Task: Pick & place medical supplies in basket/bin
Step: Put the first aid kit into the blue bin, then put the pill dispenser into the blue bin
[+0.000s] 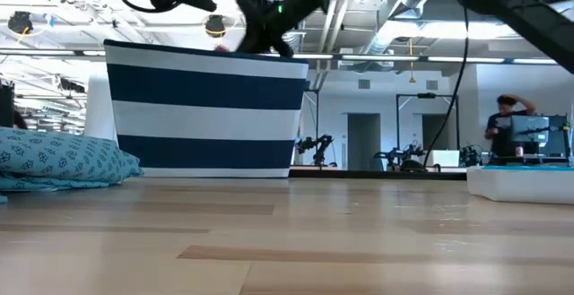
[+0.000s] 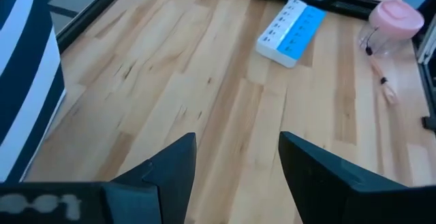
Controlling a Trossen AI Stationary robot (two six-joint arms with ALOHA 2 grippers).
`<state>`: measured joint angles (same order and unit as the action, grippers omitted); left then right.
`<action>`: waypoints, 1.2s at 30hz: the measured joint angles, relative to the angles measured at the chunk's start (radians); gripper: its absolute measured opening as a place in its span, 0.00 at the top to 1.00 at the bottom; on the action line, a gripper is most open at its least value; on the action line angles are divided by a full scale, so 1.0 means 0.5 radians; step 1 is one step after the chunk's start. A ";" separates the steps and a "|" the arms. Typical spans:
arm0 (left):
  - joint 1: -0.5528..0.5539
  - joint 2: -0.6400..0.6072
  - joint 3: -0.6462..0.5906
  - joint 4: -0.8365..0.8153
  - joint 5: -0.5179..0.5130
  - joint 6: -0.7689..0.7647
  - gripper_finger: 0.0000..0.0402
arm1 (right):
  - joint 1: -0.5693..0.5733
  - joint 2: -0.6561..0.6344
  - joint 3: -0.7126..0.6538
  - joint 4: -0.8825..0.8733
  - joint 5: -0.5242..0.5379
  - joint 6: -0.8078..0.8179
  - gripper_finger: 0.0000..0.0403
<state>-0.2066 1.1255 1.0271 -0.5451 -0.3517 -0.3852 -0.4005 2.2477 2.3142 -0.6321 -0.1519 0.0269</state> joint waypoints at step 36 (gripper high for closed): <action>0.022 -0.066 -0.001 -0.010 -0.094 0.132 0.50 | 0.642 -0.673 0.007 -0.665 0.763 -0.246 0.66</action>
<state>-0.1955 1.0927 1.0267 -0.5502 -0.3988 -0.3193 -0.0796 1.9110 2.3177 -0.9644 0.2293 -0.0960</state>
